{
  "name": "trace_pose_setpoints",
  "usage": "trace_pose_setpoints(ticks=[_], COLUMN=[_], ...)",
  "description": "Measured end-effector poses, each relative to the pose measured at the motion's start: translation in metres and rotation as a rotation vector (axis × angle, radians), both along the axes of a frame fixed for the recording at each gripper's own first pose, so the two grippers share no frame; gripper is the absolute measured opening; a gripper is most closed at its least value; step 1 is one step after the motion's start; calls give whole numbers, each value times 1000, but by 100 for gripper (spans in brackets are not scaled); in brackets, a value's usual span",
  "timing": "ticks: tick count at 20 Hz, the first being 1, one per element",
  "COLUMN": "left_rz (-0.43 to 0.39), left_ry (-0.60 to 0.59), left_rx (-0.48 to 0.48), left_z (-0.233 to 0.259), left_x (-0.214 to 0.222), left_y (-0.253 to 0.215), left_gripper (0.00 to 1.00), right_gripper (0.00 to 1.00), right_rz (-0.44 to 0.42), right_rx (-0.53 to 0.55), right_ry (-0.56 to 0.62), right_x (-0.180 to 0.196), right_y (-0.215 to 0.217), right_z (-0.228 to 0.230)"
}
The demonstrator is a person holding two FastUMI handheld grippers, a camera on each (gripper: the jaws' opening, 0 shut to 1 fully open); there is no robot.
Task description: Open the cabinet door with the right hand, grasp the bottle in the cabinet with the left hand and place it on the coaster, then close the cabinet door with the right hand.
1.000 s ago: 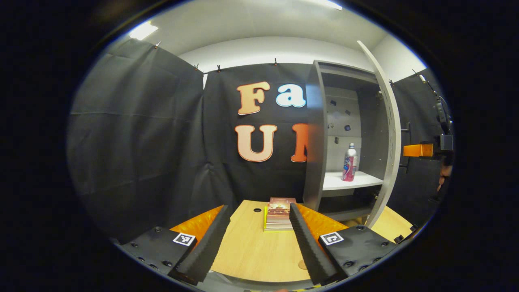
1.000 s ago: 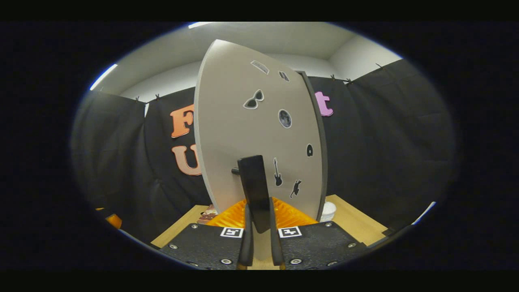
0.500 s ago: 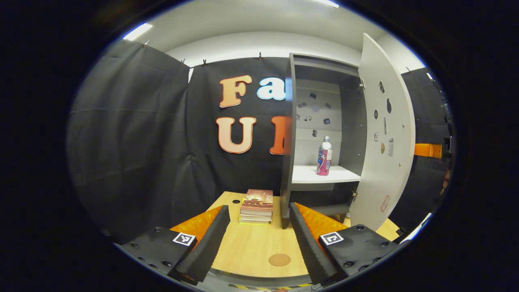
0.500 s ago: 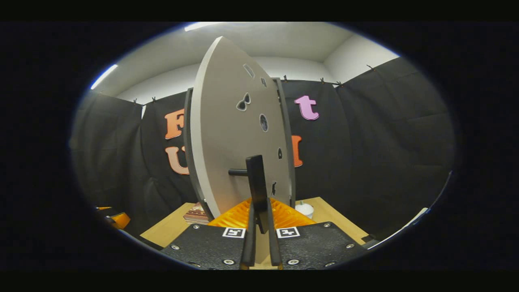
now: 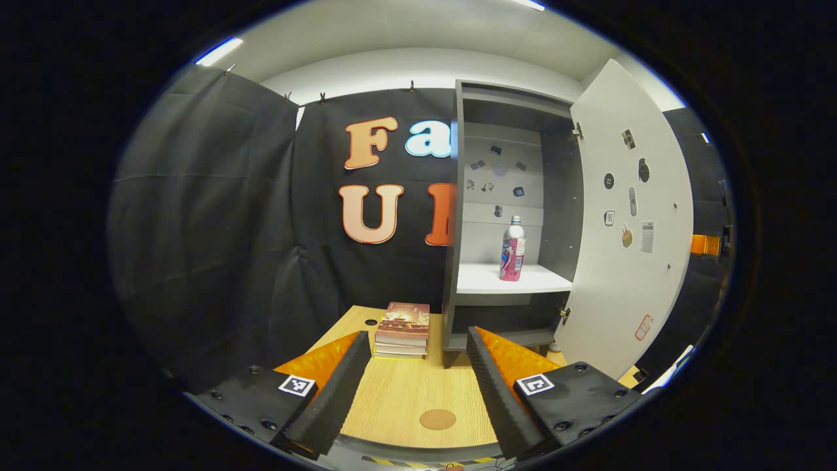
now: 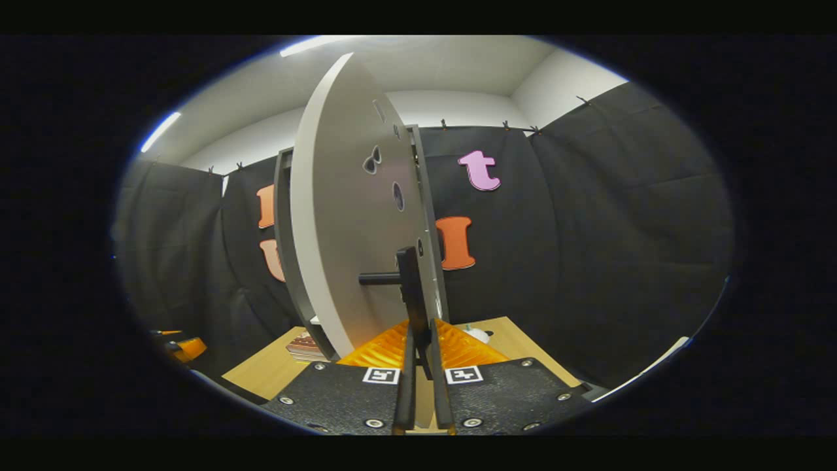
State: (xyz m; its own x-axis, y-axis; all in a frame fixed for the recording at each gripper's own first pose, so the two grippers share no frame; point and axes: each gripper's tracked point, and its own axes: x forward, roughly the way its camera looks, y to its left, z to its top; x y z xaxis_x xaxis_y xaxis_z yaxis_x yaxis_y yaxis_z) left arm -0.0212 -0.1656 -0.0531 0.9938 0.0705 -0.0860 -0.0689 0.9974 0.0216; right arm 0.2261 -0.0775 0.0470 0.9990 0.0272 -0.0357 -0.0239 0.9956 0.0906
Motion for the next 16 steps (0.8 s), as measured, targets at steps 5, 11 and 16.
trace_pose_setpoints(ticks=[5,11,16], left_rz=[0,6,3], left_ry=[18,20,10], left_rx=[-20,-23,-25], left_z=[-7,-6,-4], left_x=[5,10,11], left_y=[-5,-7,-14], left_gripper=[93,93,96], right_gripper=[8,5,5], right_rz=[0,7,32], right_rx=[-18,-4,-2], right_ry=[-3,-16,-21], right_x=[3,6,5], right_y=[-11,-17,-18], right_z=[1,2,2])
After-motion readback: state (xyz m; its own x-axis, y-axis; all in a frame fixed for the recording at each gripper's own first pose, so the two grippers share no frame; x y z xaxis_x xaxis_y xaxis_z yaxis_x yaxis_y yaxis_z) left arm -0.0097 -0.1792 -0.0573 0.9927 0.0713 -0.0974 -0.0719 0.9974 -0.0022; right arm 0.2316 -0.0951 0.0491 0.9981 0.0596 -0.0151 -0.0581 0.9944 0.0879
